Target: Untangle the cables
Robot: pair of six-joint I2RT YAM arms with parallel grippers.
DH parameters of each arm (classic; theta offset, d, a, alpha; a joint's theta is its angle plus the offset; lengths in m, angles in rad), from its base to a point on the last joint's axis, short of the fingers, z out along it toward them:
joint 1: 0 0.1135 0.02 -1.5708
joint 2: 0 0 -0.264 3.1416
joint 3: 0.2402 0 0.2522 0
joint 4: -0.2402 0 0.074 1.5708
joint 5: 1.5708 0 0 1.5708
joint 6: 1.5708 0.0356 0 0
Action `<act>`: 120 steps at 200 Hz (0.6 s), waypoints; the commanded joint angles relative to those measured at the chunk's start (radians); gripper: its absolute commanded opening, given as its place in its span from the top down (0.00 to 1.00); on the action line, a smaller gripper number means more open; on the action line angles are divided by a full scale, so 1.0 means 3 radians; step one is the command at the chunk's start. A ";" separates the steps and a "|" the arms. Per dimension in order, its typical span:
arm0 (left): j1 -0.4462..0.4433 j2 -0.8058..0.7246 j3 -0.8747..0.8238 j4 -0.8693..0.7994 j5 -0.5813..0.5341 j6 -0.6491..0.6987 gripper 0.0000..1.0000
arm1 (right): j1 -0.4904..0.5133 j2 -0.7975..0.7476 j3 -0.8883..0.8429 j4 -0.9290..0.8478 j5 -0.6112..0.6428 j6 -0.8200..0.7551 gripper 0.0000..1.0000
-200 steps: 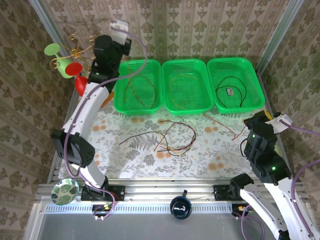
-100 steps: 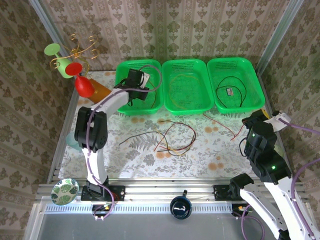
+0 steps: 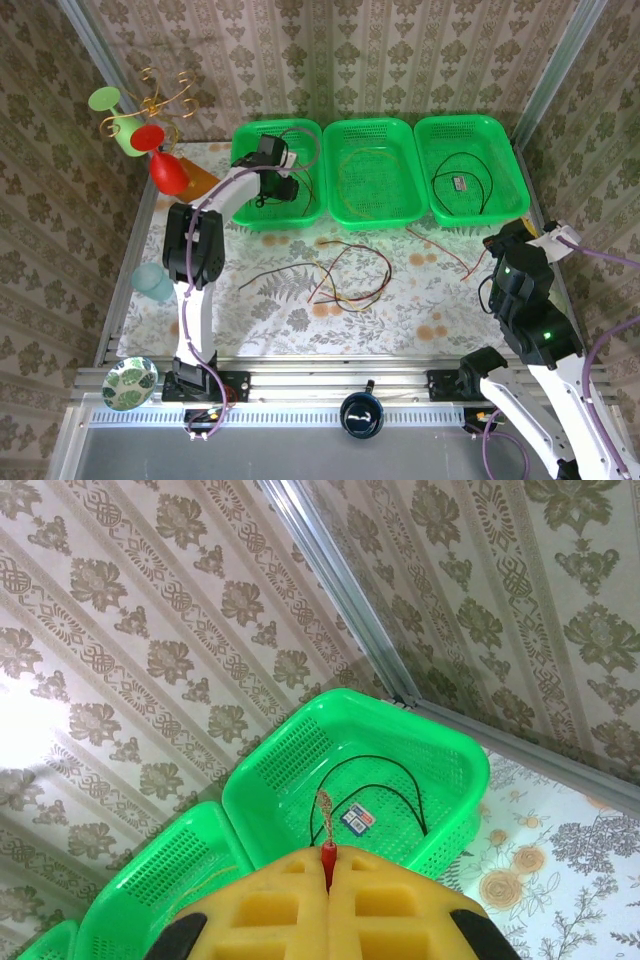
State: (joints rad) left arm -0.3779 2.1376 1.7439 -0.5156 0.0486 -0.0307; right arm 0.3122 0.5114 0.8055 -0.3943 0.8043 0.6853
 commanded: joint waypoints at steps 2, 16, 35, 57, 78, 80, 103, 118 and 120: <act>0.0007 -0.0291 -0.0120 0.0147 0.0087 0.0007 0.24 | -0.0011 -0.0019 0.0127 -0.0041 -0.0026 0.0091 1.00; 0.0002 -0.0464 -0.0206 0.0263 0.0052 0.0042 0.18 | -0.0008 -0.0017 0.0131 -0.0042 -0.0043 0.0092 1.00; -0.0014 -0.0685 -0.0243 0.0307 -0.0013 0.0080 0.15 | -0.0008 -0.0017 0.0148 -0.0041 -0.0077 0.0099 1.00; -0.0024 -0.0947 -0.0282 0.0306 -0.0065 0.0074 0.14 | -0.0010 -0.0017 0.0161 0.0018 -0.0181 0.0008 1.00; -0.0072 -0.1260 -0.0459 0.0384 -0.0064 0.0068 0.14 | -0.0010 -0.0026 0.0232 -0.0002 -0.0246 0.0027 1.00; -0.0077 -0.1288 -0.0487 0.0394 -0.0061 0.0071 0.14 | -0.0011 -0.0021 0.0244 -0.0006 -0.0255 0.0027 1.00; -0.0158 -0.1641 -0.0817 0.0498 -0.0038 0.0044 0.14 | -0.0010 0.0000 0.0400 0.0038 -0.0377 -0.0099 1.00; -0.0208 -0.1860 -0.1113 0.0632 -0.0034 -0.0013 0.15 | -0.0008 0.0028 0.0504 0.0135 -0.0510 -0.0259 1.00; -0.0214 -0.1886 -0.1157 0.0652 -0.0034 -0.0019 0.15 | -0.0004 0.0032 0.0517 0.0154 -0.0528 -0.0280 1.00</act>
State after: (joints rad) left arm -0.4179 1.6371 1.5150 -0.3641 0.0376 -0.0235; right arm 0.3122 0.5129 0.8921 -0.3954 0.7124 0.6655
